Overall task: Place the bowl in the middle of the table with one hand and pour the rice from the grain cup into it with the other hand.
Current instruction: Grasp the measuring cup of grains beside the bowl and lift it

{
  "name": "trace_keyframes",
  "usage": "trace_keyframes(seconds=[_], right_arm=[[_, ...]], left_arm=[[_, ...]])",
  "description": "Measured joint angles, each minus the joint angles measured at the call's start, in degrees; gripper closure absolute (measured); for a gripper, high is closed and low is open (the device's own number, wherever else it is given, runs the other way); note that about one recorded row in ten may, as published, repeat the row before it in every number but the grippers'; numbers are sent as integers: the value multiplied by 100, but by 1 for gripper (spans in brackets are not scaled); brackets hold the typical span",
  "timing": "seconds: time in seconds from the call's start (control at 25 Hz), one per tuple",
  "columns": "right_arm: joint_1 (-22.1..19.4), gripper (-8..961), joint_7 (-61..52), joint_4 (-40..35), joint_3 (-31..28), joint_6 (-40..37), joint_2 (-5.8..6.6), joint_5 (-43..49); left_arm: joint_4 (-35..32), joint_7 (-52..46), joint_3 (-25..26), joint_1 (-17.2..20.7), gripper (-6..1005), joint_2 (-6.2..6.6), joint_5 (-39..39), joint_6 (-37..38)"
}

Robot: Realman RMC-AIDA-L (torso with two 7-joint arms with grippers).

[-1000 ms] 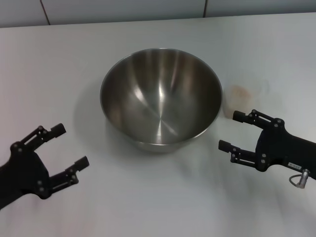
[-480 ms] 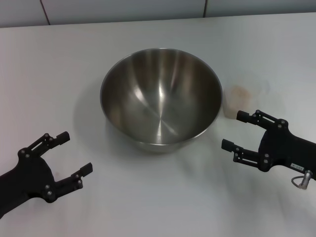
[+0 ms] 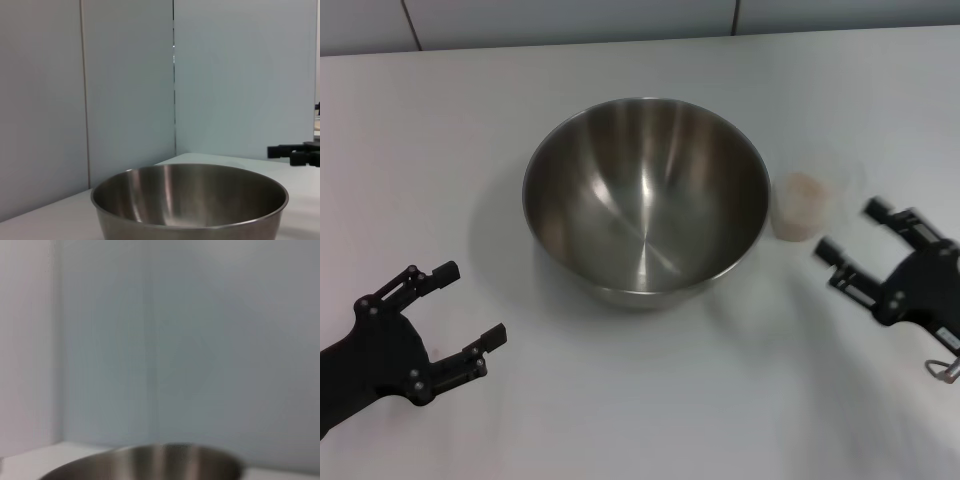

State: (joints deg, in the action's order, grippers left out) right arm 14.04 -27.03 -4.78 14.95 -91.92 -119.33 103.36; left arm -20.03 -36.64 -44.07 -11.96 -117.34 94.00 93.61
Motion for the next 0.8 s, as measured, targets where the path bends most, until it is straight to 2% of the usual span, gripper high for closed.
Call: trace_keyframes(seconds=[0.16,0.28,0.36,0.8], right_arm=[[-219,129,1084,835,-1,266,-17,-1259],[-183,129,1714,1299,-1,704,-21,-2198],[-152,128,1857,1403,-1,842,-25,-2463],[15,129,1911,1410,-1,1221,-17,-2562]], left_arm=[[0,-10,6,0,129,1,-5,-1],[0,-16,29,1,129,1,-13,0],[0,-17,50,1,129,3,-14,0],[0,-27,153,30,129,27,-14,120]])
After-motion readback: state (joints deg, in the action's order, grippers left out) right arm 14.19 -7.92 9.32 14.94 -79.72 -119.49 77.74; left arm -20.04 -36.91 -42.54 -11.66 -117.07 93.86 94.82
